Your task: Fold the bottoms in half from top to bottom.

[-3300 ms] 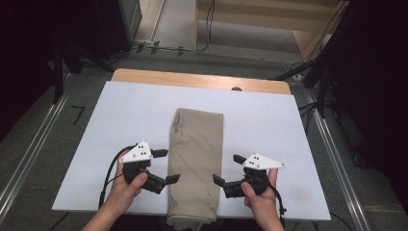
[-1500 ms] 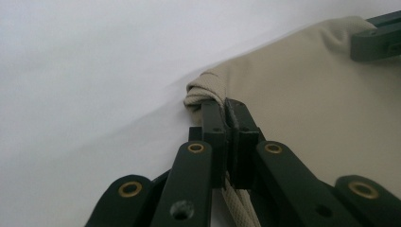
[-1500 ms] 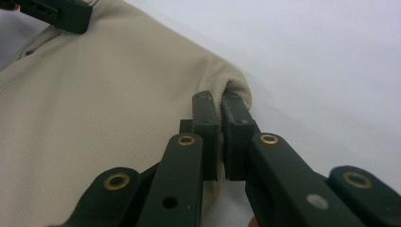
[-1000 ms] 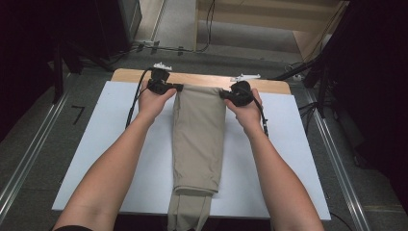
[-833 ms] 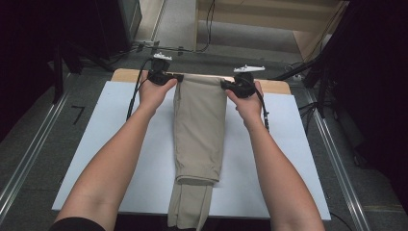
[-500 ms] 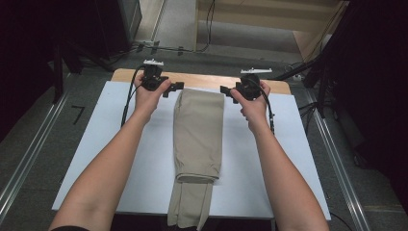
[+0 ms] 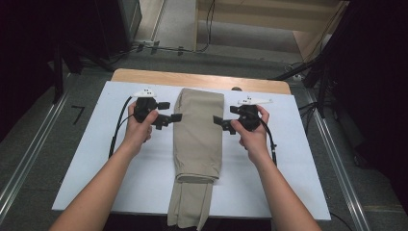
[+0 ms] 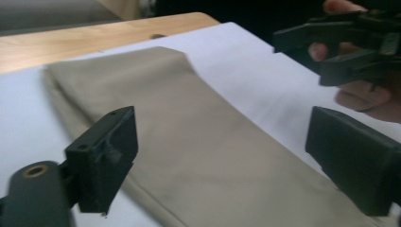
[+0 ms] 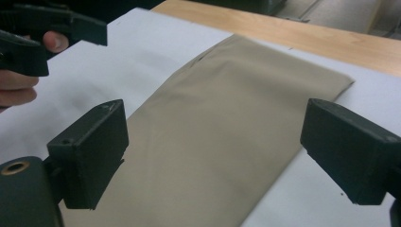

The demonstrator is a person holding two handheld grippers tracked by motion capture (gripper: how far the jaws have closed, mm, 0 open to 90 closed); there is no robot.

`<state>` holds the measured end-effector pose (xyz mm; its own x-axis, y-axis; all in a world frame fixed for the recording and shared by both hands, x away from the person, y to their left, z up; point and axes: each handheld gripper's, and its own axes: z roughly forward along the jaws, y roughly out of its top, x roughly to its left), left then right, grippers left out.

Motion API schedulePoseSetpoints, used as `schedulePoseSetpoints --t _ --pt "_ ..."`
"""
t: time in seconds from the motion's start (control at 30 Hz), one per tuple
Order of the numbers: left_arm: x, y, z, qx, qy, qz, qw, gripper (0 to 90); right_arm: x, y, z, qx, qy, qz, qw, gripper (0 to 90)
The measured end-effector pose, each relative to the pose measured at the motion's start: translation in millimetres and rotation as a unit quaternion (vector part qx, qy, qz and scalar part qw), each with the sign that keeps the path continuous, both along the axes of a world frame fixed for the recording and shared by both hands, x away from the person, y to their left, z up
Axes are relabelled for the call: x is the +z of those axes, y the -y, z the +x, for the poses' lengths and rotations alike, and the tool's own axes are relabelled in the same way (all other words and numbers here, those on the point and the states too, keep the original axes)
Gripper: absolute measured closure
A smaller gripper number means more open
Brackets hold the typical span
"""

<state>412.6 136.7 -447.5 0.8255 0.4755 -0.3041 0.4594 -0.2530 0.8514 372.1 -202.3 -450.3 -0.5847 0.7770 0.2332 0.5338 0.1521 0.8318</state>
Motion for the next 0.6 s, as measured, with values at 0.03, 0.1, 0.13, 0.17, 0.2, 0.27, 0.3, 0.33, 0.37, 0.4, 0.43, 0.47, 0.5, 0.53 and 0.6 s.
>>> schedulePoseSetpoints --t 0.03,0.1,0.13,0.17,0.2,0.27,0.3,0.33,0.37,0.4,0.43,0.47,0.5,0.53,0.6 --pt "-0.4 0.2 -7.2 -0.005 0.0 0.002 1.0 8.8 -1.3 -1.8 -7.2 0.005 0.002 -0.003 1.0 0.0" --pt "-1.1 0.4 -21.7 -0.015 0.005 -0.001 0.9999 7.7 -4.1 -3.8 -20.8 0.019 0.0 -0.002 0.9998 0.0" --pt "-1.2 0.6 -28.8 -0.02 0.01 0.004 0.9997 4.8 -5.4 -4.7 -27.4 0.027 -0.001 -0.003 0.9996 0.0" --pt "-1.3 0.7 -35.8 -0.027 0.01 0.0 0.9996 2.1 -6.2 -5.5 -34.3 0.03 0.001 -0.009 0.9995 0.0" --pt "-1.5 0.8 -42.8 -0.031 0.012 0.0 0.9994 0.0 -6.7 -6.7 -41.5 0.03 0.003 -0.011 0.9995 0.0" --pt "-2.0 0.1 -56.0 -0.035 0.019 0.001 0.9992 0.0 -8.4 -7.6 -54.1 0.036 0.006 -0.007 0.9993 0.0" --pt "-2.6 -0.7 -62.1 -0.037 0.018 -0.003 0.9991 0.0 -9.0 -8.4 -60.1 0.038 0.006 -0.004 0.9993 0.0" --pt "-3.3 -1.3 -67.8 -0.038 0.019 -0.004 0.9991 0.0 -9.6 -9.6 -66.3 0.037 0.01 -0.007 0.9993 0.0" --pt "-4.3 -2.1 -73.5 -0.042 0.019 -0.007 0.9989 0.0 -10.3 -11.0 -72.2 0.039 0.012 -0.011 0.9991 0.0" --pt "-5.6 -2.9 -79.3 -0.043 0.018 -0.009 0.9989 0.0 -11.4 -12.3 -77.8 0.04 0.013 -0.014 0.999 0.0" --pt "-7.3 -3.3 -85.2 -0.041 0.018 -0.008 0.999 0.0 -12.6 -13.1 -83.6 0.041 0.01 -0.013 0.999 0.0" --pt "-9.6 -3.7 -91.0 -0.043 0.018 -0.004 0.9989 0.0 -14.1 -14.0 -89.0 0.045 0.008 -0.011 0.9989 0.0" --pt "-12.6 -3.6 -96.9 -0.044 0.013 0.0 0.999 0.0 -15.7 -14.3 -94.8 0.05 0.008 -0.008 0.9987 0.0" --pt "-16.1 -3.7 -102.3 -0.043 0.009 0.003 0.999 0.0 -17.6 -14.5 -100.4 0.055 0.007 -0.006 0.9984 0.0" --pt "-24.3 -6.5 -113.9 -0.044 0.005 0.001 0.999 0.0 -22.5 -15.1 -112.2 0.063 0.003 -0.002 0.998 0.0"
